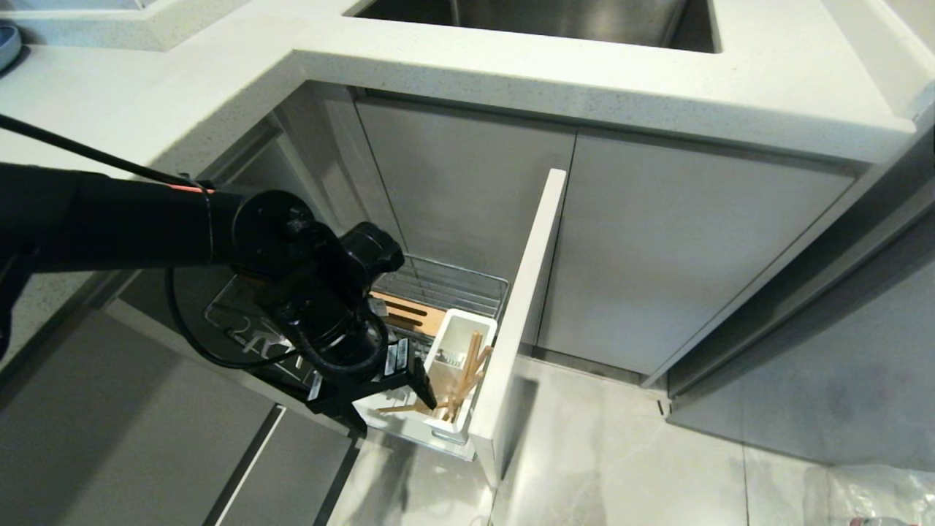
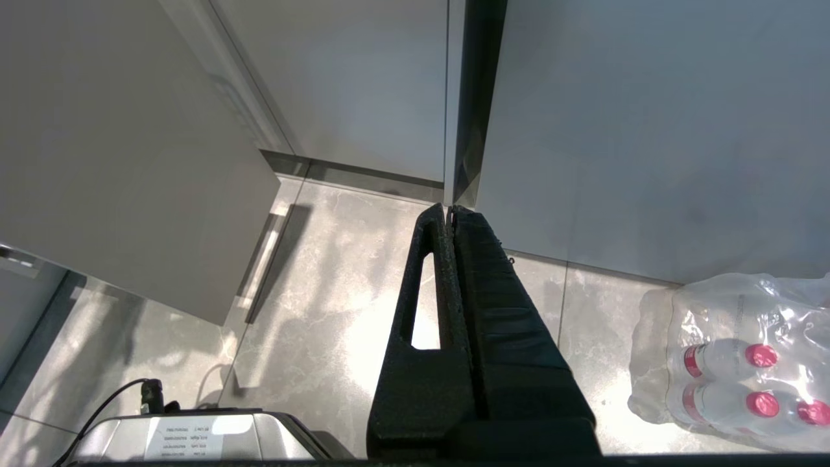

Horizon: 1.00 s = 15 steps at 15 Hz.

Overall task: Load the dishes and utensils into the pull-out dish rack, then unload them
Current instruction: Take the chopsticks out of the cupboard

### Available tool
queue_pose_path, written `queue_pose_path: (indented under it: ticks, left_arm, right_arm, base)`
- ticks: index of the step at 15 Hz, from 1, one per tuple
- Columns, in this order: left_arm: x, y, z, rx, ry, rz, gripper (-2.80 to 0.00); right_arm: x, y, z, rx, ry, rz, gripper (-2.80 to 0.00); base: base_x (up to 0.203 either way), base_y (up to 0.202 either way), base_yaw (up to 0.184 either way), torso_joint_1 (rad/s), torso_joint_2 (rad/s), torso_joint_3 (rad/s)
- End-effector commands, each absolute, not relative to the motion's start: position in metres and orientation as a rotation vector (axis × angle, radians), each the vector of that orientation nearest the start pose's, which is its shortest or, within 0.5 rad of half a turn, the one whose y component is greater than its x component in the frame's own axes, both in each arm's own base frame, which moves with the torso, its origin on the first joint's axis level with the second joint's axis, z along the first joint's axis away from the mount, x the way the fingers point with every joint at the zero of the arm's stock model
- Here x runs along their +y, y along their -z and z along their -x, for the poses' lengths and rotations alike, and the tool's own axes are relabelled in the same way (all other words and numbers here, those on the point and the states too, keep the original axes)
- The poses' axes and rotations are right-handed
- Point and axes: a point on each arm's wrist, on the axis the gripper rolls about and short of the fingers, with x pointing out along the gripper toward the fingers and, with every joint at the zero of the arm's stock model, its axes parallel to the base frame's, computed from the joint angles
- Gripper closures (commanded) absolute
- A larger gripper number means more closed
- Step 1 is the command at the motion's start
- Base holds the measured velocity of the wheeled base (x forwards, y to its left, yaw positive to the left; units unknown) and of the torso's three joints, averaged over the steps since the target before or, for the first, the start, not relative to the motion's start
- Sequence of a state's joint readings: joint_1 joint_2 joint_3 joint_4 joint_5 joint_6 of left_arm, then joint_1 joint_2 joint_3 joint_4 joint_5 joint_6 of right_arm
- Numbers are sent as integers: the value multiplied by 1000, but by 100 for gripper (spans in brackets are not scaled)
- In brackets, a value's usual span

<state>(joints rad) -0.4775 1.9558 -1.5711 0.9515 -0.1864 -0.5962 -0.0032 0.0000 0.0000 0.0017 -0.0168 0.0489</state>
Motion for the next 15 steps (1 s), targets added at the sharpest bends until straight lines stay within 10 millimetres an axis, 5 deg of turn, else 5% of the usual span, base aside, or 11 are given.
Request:
queue_pose_path:
  ticks: [1, 14, 15]
  left_arm:
    - [-155, -174, -293, 1486, 127, 292, -280]
    - [-156, -163, -301, 1516, 119, 300, -280]
    - [-156, -163, -301, 1515, 118, 302, 0]
  right_arm:
    - [0, -75, 23, 3, 20, -49, 0]
    - [0, -75, 23, 3, 20, -49, 0]
    - [0, -75, 23, 3, 20, -49, 0]
  base:
    - [0, 0, 0, 0, 0, 0]
    - [0, 0, 0, 0, 0, 0]
    - [0, 0, 0, 0, 0, 0]
